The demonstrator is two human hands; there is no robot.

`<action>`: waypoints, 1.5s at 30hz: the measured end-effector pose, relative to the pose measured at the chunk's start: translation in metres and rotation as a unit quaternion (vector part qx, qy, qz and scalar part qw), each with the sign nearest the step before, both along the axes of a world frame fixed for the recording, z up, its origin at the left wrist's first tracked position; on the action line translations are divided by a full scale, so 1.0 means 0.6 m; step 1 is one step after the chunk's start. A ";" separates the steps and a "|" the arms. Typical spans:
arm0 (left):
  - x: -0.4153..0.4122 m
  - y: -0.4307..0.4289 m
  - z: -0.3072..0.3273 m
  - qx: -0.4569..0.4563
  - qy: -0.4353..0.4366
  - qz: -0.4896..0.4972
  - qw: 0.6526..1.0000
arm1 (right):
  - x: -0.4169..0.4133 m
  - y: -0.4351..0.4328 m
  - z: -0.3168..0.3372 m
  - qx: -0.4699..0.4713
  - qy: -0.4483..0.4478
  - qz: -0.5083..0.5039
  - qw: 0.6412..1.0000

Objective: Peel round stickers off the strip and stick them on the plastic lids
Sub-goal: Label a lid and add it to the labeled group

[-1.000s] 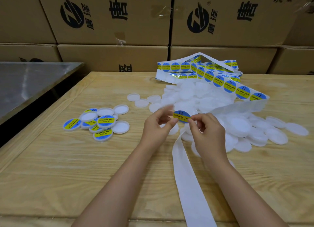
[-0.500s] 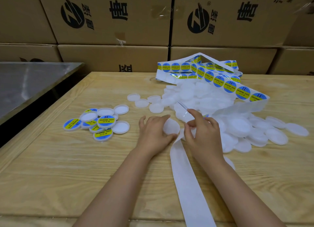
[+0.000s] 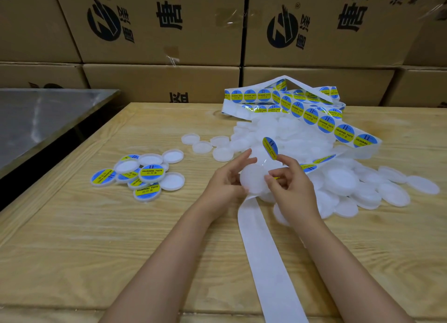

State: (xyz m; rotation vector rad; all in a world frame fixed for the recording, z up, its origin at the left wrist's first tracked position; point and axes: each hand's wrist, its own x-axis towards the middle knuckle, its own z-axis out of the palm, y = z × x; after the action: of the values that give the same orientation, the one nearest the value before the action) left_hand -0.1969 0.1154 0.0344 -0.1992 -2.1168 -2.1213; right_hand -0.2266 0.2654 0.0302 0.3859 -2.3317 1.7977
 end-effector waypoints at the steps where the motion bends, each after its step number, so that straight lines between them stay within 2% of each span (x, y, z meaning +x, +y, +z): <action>1: -0.001 0.000 0.000 0.022 -0.008 0.009 1.000 | -0.001 0.000 0.000 -0.011 -0.010 0.005 1.000; 5: -0.006 -0.003 -0.004 0.079 -0.029 0.055 0.995 | -0.003 0.000 0.002 -0.119 -0.040 0.025 0.992; 11: -0.011 -0.005 -0.015 0.175 -0.081 0.044 0.980 | -0.005 0.001 0.007 -0.164 -0.029 0.007 0.986; 14: -0.013 -0.006 -0.017 0.192 -0.088 0.055 0.976 | -0.008 0.006 0.012 -0.193 -0.024 -0.034 0.980; 17: -0.014 -0.008 -0.019 0.194 -0.090 0.060 0.975 | -0.011 0.010 0.015 -0.207 -0.061 -0.036 0.976; 23: -0.013 -0.010 -0.019 0.192 -0.085 0.048 0.976 | -0.011 0.012 0.012 -0.126 -0.107 -0.003 0.986; 29: -0.013 -0.013 -0.019 0.184 -0.081 0.040 0.979 | -0.008 0.015 0.012 -0.092 -0.118 0.024 0.988; 45: -0.012 -0.012 -0.017 0.149 -0.067 0.051 0.985 | -0.007 0.014 0.008 -0.071 -0.119 0.023 0.990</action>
State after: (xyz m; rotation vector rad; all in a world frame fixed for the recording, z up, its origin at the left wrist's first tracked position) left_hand -0.2042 0.1082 0.0239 0.0839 -1.7975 -2.4114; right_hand -0.2308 0.2740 0.0352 0.2156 -2.3401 2.1216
